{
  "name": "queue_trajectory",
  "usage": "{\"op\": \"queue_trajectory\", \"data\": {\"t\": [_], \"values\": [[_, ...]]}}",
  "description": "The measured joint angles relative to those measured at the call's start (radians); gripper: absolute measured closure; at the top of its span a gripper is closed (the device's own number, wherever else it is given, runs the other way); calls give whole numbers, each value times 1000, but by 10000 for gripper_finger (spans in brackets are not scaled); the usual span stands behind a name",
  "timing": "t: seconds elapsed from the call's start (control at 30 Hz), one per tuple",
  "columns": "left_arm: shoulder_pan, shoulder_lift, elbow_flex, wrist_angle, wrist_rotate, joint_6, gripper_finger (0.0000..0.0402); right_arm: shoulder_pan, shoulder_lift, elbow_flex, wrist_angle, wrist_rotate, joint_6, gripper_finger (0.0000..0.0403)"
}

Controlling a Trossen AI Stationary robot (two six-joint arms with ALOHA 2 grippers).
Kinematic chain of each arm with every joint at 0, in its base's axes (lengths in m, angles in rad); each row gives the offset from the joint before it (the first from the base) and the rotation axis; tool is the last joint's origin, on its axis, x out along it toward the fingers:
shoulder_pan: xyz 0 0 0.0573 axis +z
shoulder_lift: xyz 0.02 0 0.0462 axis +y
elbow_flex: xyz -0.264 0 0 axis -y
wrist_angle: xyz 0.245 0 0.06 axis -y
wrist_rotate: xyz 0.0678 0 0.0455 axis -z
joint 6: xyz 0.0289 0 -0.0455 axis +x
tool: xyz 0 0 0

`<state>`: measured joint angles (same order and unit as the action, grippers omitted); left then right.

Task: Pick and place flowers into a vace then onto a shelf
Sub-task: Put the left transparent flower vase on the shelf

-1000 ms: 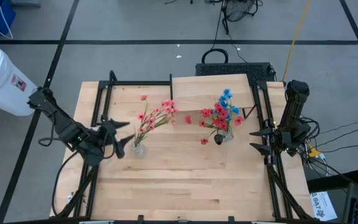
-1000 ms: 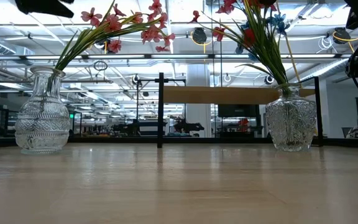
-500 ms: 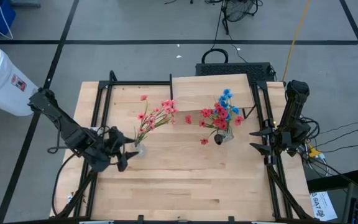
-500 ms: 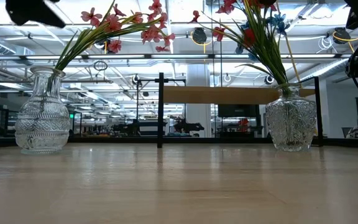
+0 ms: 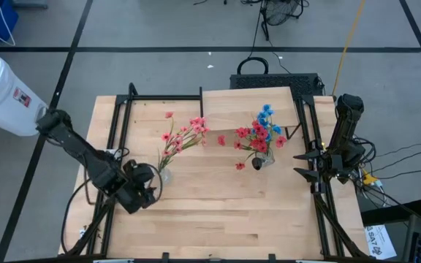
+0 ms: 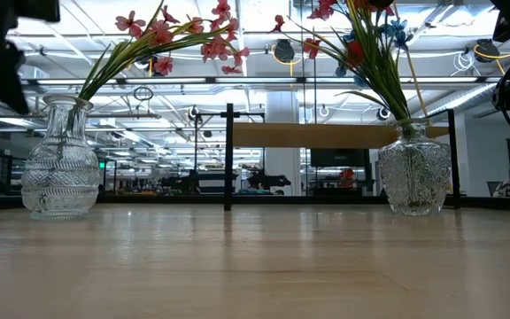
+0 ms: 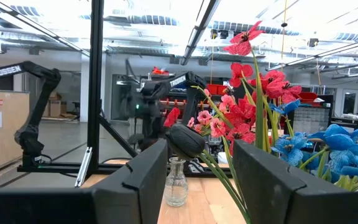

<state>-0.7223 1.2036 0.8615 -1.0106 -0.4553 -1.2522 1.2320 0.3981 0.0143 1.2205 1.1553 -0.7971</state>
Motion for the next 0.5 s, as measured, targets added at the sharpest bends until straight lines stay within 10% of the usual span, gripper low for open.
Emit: {"op": "queue_trajectory", "data": {"t": [0.17, 0.5], "values": [[6, 78, -84, 11, 15, -31, 126, 0, 0, 0, 0, 0, 0, 228], [-95, 91, -123, 49, -327, -153, 141, 0, 0, 0, 0, 0, 0, 228]]}}
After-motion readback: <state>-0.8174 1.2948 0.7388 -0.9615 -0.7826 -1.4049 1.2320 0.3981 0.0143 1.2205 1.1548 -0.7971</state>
